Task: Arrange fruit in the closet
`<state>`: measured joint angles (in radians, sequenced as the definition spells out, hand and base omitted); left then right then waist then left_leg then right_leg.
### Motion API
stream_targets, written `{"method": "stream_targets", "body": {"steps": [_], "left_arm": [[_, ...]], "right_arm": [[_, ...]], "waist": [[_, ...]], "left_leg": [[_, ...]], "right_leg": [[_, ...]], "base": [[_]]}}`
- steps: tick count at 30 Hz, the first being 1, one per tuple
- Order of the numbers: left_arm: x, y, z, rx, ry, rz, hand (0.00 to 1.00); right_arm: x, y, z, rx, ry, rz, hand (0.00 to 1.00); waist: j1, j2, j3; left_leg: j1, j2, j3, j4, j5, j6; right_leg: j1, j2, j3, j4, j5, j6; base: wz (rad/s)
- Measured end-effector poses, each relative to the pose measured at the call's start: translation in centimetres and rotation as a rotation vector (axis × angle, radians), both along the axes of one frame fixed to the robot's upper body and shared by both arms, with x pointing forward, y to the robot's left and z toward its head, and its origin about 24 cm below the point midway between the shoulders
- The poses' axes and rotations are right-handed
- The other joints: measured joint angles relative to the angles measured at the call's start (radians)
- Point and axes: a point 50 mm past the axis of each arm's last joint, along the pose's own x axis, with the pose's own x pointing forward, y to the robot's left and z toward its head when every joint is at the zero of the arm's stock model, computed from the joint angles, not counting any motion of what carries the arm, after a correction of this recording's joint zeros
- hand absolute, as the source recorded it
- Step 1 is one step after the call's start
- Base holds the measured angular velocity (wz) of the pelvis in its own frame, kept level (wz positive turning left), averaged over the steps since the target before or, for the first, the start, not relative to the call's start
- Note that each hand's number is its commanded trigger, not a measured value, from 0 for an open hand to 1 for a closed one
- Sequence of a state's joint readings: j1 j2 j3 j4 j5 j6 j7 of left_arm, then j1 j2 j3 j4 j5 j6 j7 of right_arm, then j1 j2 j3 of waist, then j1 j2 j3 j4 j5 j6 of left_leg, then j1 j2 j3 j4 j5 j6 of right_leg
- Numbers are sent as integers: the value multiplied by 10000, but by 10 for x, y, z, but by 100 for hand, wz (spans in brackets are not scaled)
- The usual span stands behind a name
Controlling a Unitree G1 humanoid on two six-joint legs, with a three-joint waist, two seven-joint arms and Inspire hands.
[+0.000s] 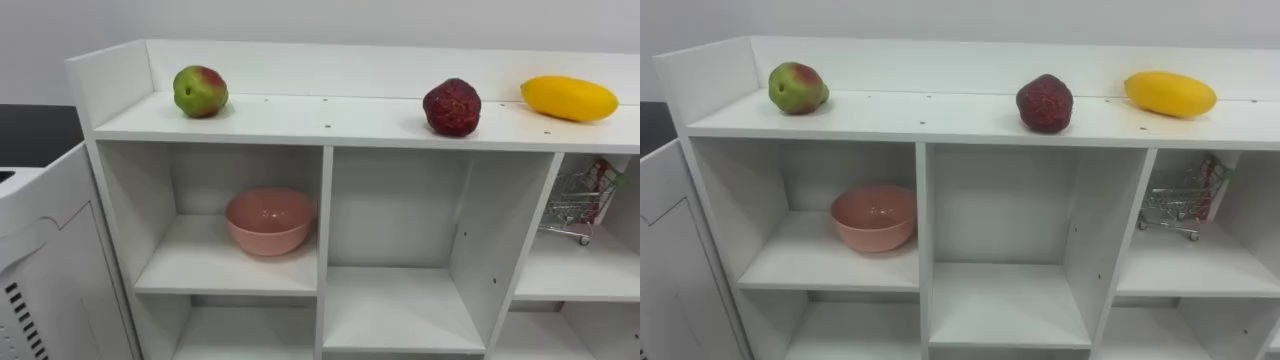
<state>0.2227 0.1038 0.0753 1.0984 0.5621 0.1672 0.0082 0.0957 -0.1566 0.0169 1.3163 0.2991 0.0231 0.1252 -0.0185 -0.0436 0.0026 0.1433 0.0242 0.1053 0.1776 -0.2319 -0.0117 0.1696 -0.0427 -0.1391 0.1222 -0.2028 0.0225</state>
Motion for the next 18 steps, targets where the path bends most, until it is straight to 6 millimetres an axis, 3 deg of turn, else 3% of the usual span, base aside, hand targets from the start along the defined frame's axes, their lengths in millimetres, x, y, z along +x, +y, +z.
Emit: {"method": "stream_targets", "body": {"steps": [18], "left_arm": [[2, -2, 0, -109, -398, 19, 0]], "right_arm": [[4, -3, 1, -620, -264, -1098, 0]], "waist": [[-40, 72, 18]], "left_leg": [[90, 7, -14, 22, -1, 0]], "right_leg": [[51, -8, -2, 138, 0, 0]], "base": [[0]]}}
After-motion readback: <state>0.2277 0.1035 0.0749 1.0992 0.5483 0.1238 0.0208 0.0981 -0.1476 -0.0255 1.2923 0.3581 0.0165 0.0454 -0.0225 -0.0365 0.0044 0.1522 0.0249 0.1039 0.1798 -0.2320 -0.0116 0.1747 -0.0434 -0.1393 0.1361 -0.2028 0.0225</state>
